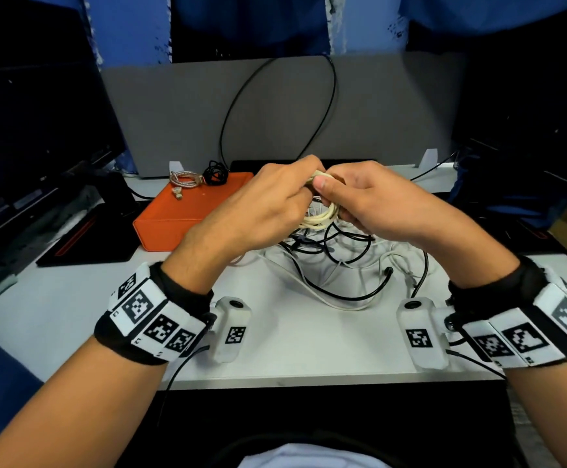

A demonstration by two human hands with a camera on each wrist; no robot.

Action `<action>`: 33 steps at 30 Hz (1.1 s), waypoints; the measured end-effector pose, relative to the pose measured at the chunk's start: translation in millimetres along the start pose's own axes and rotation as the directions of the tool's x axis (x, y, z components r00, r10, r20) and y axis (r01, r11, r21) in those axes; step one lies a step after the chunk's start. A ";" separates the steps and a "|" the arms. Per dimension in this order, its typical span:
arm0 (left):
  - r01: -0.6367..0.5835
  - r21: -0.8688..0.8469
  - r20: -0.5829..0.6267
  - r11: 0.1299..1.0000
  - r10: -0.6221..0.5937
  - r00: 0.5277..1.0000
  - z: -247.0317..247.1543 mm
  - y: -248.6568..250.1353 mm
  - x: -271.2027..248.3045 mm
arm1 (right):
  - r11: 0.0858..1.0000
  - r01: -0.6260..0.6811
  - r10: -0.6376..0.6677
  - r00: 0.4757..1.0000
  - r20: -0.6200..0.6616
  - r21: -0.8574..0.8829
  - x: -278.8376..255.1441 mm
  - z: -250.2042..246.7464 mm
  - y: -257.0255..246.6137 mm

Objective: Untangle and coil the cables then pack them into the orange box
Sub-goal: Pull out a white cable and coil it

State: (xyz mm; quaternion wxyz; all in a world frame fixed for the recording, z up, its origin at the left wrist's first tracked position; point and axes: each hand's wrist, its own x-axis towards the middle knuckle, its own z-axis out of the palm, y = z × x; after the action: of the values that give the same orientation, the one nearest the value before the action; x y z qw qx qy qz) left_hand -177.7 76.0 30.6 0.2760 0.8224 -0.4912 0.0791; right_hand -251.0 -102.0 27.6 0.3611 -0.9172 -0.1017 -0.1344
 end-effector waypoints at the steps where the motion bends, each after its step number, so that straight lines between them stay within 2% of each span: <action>1: 0.001 0.001 -0.002 1.000 -0.001 1.000 -2.1 1.1 -1.3 | 1.000 -0.008 0.008 1.000 -0.001 -0.014 -0.2 0.6 -2.0; 4: -0.008 -0.025 -0.018 1.000 0.007 1.000 -7.2 3.5 -5.4 | 0.998 -0.034 0.034 0.999 0.018 0.045 -1.2 1.2 -5.8; 6: -0.026 -0.125 -0.059 0.992 0.019 0.998 -7.3 6.4 -8.2 | 0.971 -0.097 0.089 0.995 0.046 0.218 -3.3 -3.0 -9.7; 8: -0.057 -0.170 -0.153 0.984 0.030 0.988 -5.5 10.0 -8.9 | 0.922 -0.132 0.109 0.991 0.083 0.365 -5.7 -8.5 -15.9; 11: -0.063 -0.177 -0.283 0.982 0.011 0.959 -3.5 12.9 -4.6 | 0.920 -0.077 0.047 0.995 0.087 0.385 -8.3 -18.0 -17.8; 13: -0.030 -0.108 -0.310 0.994 -0.005 0.951 -4.4 10.7 -1.8 | 0.961 -0.002 -0.008 0.999 0.033 0.277 -12.6 -26.3 -17.0; 15: -0.025 -0.093 -0.307 0.995 -0.005 0.952 -6.1 8.0 -1.1 | 0.995 0.103 -0.104 0.994 -0.034 -0.018 -17.6 -34.7 -19.2; 17: -0.030 -0.191 -0.294 0.981 -0.028 0.955 -7.8 6.7 -0.3 | 0.945 0.178 -0.208 0.974 -0.086 -0.273 -18.7 -39.0 -20.4; 19: -0.030 -0.324 -0.279 0.946 -0.065 0.958 -8.7 6.6 1.4 | 0.886 0.226 -0.309 0.938 -0.154 -0.405 -15.8 -38.3 -19.4; 23: -0.016 -0.550 -0.254 0.835 -0.149 0.956 -6.7 9.0 2.3 | 0.845 0.258 -0.412 0.873 -0.262 -0.468 -9.3 -31.7 -13.2; 26: 0.000 -0.688 -0.214 0.726 -0.203 0.956 0.1 12.3 1.1 | 0.848 0.252 -0.420 0.856 -0.301 -0.465 -7.5 -23.5 -15.4; 28: -0.002 -0.742 -0.202 0.670 -0.220 0.954 4.4 16.8 1.1 | 0.917 0.232 -0.347 0.865 -0.363 -0.325 -6.4 -16.2 -16.7; 30: -0.066 -0.679 -0.291 0.731 -0.186 0.939 5.9 20.2 2.2 | 0.976 0.214 -0.172 0.889 -0.424 0.052 -5.5 -10.8 -20.4; 31: -0.110 -0.613 -0.350 0.782 -0.144 0.926 5.2 21.6 2.2 | 0.945 0.202 -0.077 0.903 -0.423 0.259 -5.6 -8.3 -22.8; 33: -0.160 -0.451 -0.429 0.878 -0.056 0.902 2.4 23.5 1.2 | 0.810 0.157 0.067 0.932 -0.355 0.565 -5.3 -3.8 -25.7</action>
State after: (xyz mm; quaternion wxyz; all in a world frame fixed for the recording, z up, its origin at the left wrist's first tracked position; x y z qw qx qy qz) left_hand -197.4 65.2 37.9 0.5680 0.6776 -0.4448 0.1428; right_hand -263.9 -86.6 44.9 0.6341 -0.7186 -0.0925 -0.2701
